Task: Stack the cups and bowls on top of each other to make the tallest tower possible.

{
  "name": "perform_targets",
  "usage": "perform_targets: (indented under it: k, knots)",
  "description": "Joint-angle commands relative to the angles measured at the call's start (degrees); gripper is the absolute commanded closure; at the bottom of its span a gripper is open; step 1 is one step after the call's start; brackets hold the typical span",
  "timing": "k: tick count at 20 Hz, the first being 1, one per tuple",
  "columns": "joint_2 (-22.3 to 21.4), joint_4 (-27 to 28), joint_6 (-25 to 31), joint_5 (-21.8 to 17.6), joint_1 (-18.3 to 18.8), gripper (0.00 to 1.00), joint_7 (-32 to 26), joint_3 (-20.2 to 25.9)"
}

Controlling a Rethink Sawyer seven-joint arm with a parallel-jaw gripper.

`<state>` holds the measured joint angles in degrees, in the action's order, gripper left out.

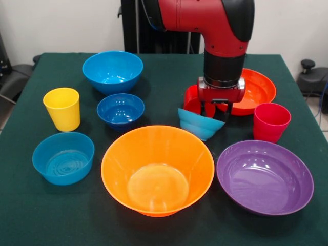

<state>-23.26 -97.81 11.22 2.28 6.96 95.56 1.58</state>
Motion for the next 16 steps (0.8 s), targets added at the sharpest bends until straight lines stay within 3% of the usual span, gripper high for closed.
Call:
perform_targets:
  k: [1, 6, 7, 16]
  knots:
    - [2.66, 7.47, -0.04, -0.21, 2.04, 0.0, 4.97, 5.25]
    - [2.7, 8.07, 0.98, -1.25, 3.23, 0.0, 3.27, 6.95]
    - [2.63, 8.1, 0.73, -1.48, 2.99, 1.0, 3.68, 6.68]
    - [2.11, 7.97, -0.34, -1.8, 2.33, 1.0, 4.58, 5.99]
